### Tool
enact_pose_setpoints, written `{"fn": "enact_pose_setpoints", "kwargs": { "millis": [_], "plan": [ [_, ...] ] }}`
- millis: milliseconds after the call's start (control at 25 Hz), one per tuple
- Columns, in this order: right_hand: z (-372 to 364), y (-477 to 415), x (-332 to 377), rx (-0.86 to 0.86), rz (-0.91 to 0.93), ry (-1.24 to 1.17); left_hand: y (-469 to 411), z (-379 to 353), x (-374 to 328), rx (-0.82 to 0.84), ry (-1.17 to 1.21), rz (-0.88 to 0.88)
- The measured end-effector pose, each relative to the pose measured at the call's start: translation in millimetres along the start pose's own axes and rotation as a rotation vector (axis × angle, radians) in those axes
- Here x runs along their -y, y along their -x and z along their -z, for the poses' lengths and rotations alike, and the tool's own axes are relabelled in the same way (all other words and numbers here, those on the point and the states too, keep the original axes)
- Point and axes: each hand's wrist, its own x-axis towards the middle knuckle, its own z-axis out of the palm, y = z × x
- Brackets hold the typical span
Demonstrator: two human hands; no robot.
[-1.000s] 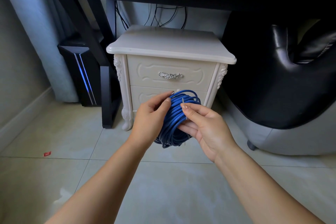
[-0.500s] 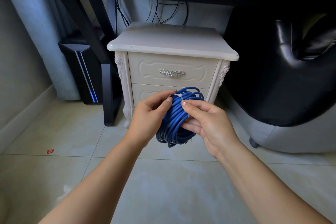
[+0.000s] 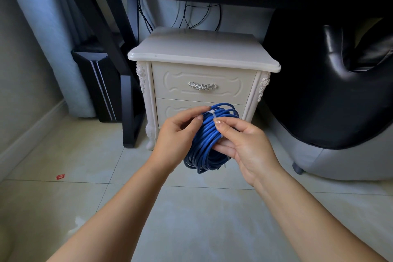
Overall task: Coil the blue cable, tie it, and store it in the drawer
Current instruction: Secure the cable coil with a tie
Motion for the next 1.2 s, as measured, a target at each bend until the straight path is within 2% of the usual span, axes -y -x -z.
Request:
{"fn": "enact_pose_setpoints", "kwargs": {
  "millis": [320,440,560,760,800,880,960,1040,1080,1200],
  "plan": [
    [-2,1,2,-0.014,0.003,-0.012,3,1,2,0.051,-0.035,-0.068],
    [-3,0,2,-0.044,0.007,-0.016,5,0,7,0.089,-0.2,-0.142],
    [-5,1,1,-0.061,0.019,-0.014,8,-9,15,-0.017,-0.439,-0.263],
    [-6,0,7,-0.031,-0.021,-0.018,8,-14,18,-0.158,-0.376,-0.294],
    [-4,0,13,0.009,-0.048,0.03,8,-12,17,-0.165,-0.366,-0.288],
    [4,-1,26,0.03,-0.013,0.31,6,-8,15,-0.159,-0.37,-0.279],
    [12,-7,32,-0.058,0.215,0.679,6,-6,15,-0.13,-0.386,-0.272],
    [16,-12,32,-0.085,0.446,0.897,7,-7,16,-0.096,-0.392,-0.263],
    [15,-13,31,-0.035,0.482,0.923,7,-8,16,-0.081,-0.391,-0.267],
    [14,-17,25,0.05,0.435,0.774,8,-12,16,-0.044,-0.367,-0.272]
  ]
}}
